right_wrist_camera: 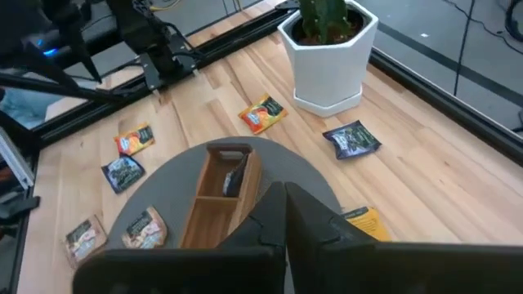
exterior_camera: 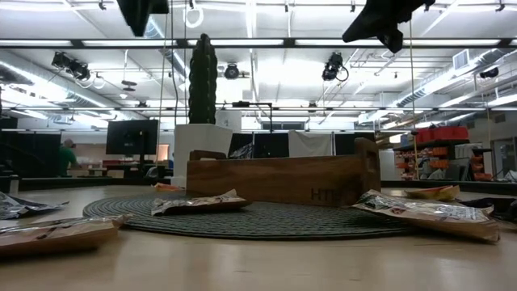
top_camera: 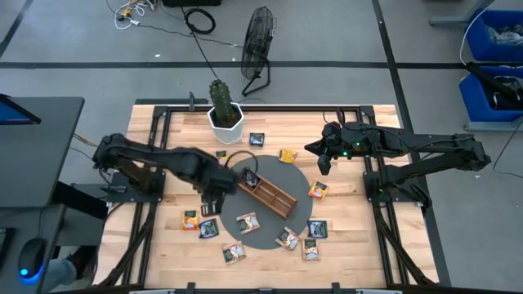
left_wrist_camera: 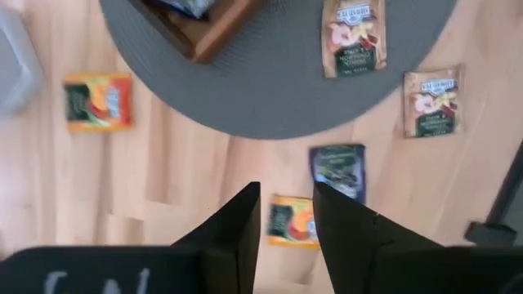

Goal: Pick & Place Tea
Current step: Put the purple tea bag into the left section of the wooden organizer

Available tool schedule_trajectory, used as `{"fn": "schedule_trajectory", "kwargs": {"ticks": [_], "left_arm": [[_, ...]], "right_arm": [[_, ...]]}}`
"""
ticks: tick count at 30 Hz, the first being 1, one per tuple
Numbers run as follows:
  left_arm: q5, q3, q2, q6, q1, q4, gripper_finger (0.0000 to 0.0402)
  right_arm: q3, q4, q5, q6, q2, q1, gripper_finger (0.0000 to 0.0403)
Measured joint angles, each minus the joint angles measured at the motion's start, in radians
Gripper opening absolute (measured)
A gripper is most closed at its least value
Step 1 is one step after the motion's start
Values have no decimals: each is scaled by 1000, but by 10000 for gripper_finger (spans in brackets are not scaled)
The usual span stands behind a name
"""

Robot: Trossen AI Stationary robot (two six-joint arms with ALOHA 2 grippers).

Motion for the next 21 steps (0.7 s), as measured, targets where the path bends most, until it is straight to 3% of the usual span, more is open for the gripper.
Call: {"fn": "schedule_trajectory", "kwargs": {"ticks": [10, 15, 21], "left_arm": [[3, 0, 96, -342, -124, -20, 157], [30, -35, 149, -395, -165, 8, 189], [244, -274, 153, -474, -174, 253, 197]], "right_arm": [[0, -5, -46, -58, 0, 0, 4], [0, -5, -63, -79, 0, 0, 4], [0, -5, -105, -104, 0, 0, 4]]}}
